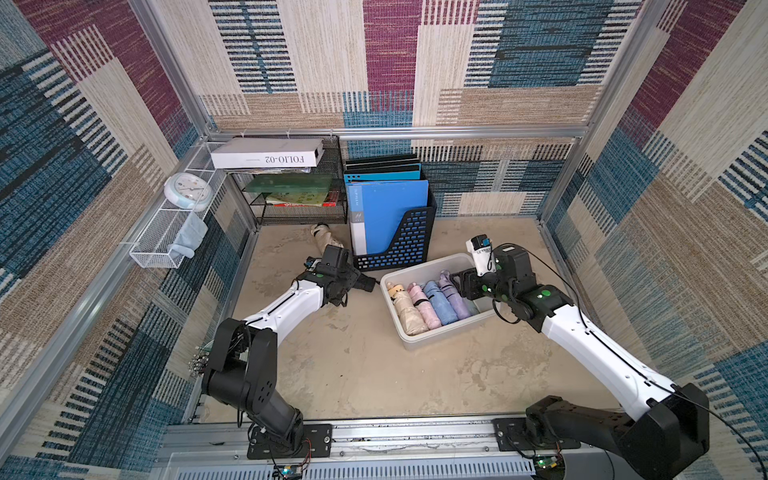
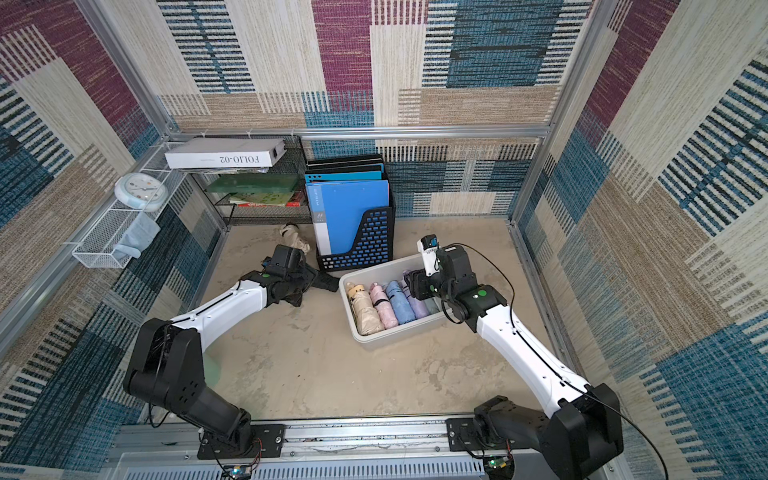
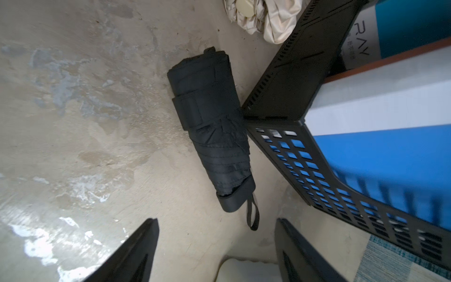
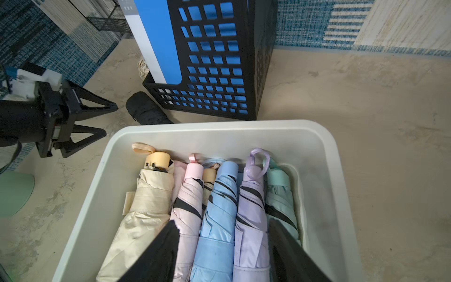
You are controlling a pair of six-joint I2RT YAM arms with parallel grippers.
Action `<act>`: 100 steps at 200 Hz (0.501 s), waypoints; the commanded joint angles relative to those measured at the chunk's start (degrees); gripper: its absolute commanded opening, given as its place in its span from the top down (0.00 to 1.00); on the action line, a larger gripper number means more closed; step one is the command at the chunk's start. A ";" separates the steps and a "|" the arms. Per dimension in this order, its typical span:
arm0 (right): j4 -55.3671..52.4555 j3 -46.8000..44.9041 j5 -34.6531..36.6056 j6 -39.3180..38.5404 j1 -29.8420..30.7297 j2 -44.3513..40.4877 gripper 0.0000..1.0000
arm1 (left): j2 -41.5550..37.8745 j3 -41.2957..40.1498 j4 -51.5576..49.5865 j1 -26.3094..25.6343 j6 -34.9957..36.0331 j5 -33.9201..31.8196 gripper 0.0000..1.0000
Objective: Put the umbrella into the storage box
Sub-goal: Place the umbrella in the storage box, then pick up the umbrella from the center of the board.
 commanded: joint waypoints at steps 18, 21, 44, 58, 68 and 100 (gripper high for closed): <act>2.65 -0.94 1.42 2.93 0.06 -1.93 0.38 | 3.60 3.52 -1.45 0.66 -3.94 -1.20 0.20; 2.60 -1.04 1.57 3.14 0.06 -2.12 0.37 | 3.86 3.77 -1.61 0.75 -4.08 -1.24 0.20; 2.35 -1.74 2.41 3.80 0.00 -3.08 0.38 | 5.52 5.15 -2.52 1.36 -4.92 -1.02 0.20; 1.93 -1.84 3.03 3.94 0.05 -3.32 0.37 | 6.35 6.09 -3.55 1.87 -5.10 -0.93 0.18; 1.39 -1.69 3.40 3.96 0.02 -3.46 0.37 | 6.93 6.87 -4.56 2.24 -5.10 -1.09 0.17; 0.91 -2.26 5.06 4.52 0.06 -4.82 0.38 | 8.80 9.20 -6.70 3.15 -4.97 -0.91 0.16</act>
